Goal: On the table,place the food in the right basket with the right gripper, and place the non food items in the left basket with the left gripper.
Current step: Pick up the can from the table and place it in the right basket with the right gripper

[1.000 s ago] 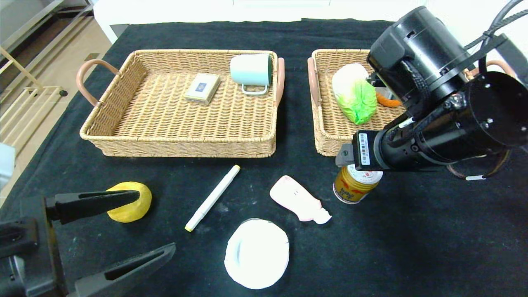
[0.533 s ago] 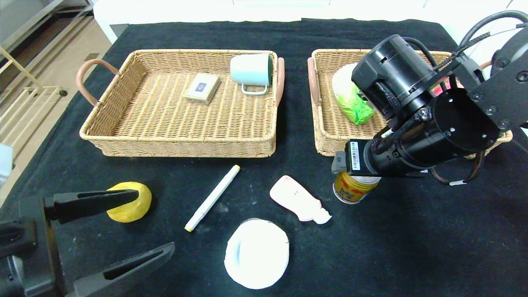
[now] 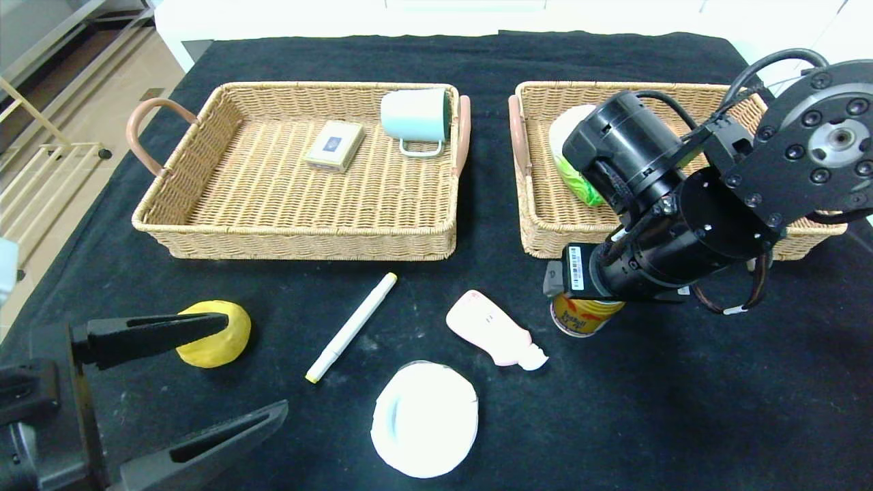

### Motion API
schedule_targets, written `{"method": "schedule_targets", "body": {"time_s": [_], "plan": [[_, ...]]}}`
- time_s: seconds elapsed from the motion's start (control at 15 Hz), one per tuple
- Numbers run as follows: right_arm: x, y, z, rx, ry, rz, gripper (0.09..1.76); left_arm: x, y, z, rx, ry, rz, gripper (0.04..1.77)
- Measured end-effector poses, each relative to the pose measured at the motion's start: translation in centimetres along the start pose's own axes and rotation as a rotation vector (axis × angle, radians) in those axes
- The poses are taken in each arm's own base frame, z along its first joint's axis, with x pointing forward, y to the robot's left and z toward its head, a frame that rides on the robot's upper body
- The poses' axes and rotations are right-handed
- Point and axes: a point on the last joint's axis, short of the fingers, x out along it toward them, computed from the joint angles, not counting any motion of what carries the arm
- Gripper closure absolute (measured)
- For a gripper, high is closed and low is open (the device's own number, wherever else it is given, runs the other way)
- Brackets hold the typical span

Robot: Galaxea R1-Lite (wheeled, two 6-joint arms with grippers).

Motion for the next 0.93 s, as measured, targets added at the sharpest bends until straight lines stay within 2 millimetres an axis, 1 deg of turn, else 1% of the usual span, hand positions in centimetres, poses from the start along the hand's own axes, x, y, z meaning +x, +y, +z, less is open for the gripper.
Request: {"method": "schedule_targets", "body": {"time_s": [0.2,0.4,0.93], "plan": [[0.24,0.06,-0.03,-0.001,0.005,-0.003,0.14,0.0,0.0,0.0,0.0,0.0,0.0,0.09],[0.51,0.13,-0.09,-0.004,0.01,-0.007,0.6,0.02,0.0,-0.07,-0.001,0.003,0.001,0.09],[0.86,-0.07,-0.05,-0.001,0.028,-0.003,0.62,0.12,0.01,-0.16,-0.003,0.008,0.001,0.09]]}}
